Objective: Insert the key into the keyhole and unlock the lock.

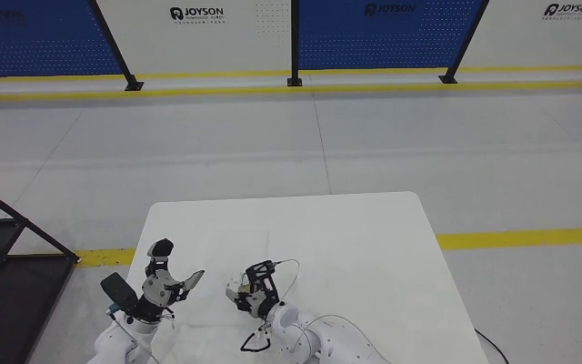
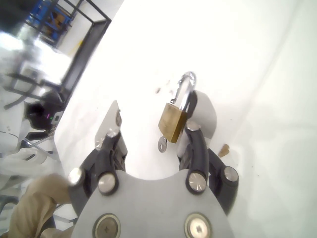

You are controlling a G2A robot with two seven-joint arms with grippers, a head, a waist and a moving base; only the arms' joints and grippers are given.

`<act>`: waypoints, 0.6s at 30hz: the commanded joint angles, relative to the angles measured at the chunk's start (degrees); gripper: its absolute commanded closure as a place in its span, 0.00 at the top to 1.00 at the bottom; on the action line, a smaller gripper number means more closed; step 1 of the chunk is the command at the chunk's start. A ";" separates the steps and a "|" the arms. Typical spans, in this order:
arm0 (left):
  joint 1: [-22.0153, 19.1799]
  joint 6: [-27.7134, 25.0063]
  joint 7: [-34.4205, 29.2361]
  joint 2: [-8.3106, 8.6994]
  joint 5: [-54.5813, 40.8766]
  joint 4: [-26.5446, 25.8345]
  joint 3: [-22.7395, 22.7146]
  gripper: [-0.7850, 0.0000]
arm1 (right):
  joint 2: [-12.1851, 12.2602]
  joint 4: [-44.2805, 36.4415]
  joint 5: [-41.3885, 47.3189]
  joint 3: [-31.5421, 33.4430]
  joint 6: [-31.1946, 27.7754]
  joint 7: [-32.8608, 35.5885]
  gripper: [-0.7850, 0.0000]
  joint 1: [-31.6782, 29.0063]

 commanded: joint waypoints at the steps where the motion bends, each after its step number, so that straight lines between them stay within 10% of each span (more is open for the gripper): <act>1: 0.00 0.00 0.00 0.00 0.00 0.00 0.00 1.00 | 0.99 -4.09 -3.55 1.03 2.70 -1.10 1.00 -1.83; 11: 0.00 0.00 0.00 0.00 0.00 0.00 0.00 1.00 | 9.03 -31.70 -31.50 12.78 18.46 -2.38 1.00 -18.35; 18: 0.00 0.00 0.00 0.00 0.00 0.00 0.00 1.00 | 13.97 -51.81 -41.93 24.86 12.72 -1.50 1.00 -34.70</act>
